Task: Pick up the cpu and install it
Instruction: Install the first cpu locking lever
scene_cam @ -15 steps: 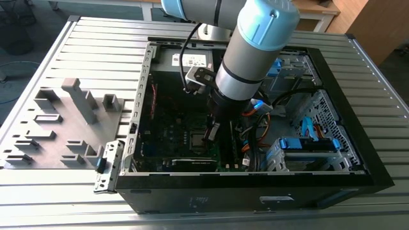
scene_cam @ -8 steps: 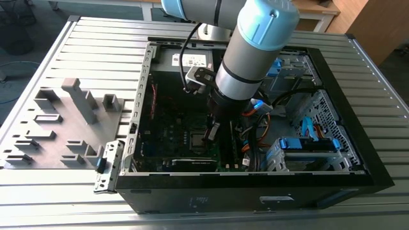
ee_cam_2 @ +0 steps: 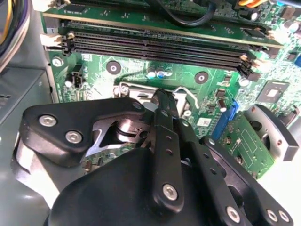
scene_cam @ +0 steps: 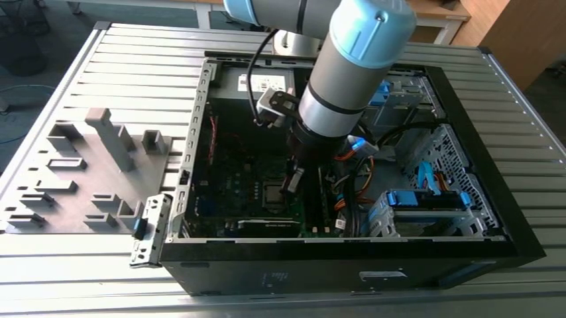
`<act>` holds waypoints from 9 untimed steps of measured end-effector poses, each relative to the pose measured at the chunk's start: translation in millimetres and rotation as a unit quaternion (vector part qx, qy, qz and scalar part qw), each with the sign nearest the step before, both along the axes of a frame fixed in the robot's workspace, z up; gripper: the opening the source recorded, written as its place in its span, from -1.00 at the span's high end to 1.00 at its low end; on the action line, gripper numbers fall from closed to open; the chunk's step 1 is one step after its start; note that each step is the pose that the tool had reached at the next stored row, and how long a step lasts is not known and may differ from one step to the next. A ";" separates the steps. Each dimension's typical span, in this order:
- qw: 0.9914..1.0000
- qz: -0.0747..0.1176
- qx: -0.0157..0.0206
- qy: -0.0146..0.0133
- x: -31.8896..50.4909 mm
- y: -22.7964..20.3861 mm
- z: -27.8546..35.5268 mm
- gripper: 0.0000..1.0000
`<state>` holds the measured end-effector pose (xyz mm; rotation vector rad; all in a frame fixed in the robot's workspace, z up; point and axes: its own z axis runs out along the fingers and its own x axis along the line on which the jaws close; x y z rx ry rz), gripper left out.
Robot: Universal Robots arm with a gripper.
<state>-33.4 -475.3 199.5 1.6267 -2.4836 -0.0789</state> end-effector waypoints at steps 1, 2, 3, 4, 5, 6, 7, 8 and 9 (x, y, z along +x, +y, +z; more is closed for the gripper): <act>1.000 -0.003 0.000 0.000 0.1 -0.1 0.1 0.79; 1.000 -0.006 0.000 0.000 0.3 -0.2 0.1 0.79; 1.000 -0.008 0.000 0.000 0.3 -0.3 0.2 0.79; 1.000 -0.011 0.000 0.000 0.4 -0.4 0.2 0.79; 1.000 -0.013 0.000 0.000 0.6 -0.4 0.2 0.79; 1.000 -0.015 0.000 0.000 0.8 -0.5 0.3 0.79; 1.000 -0.016 0.000 0.000 1.1 -0.5 0.4 0.79; 1.000 -0.017 0.000 0.000 1.4 -0.6 0.6 0.79; 1.000 -0.018 0.000 0.000 1.9 -0.6 1.0 0.79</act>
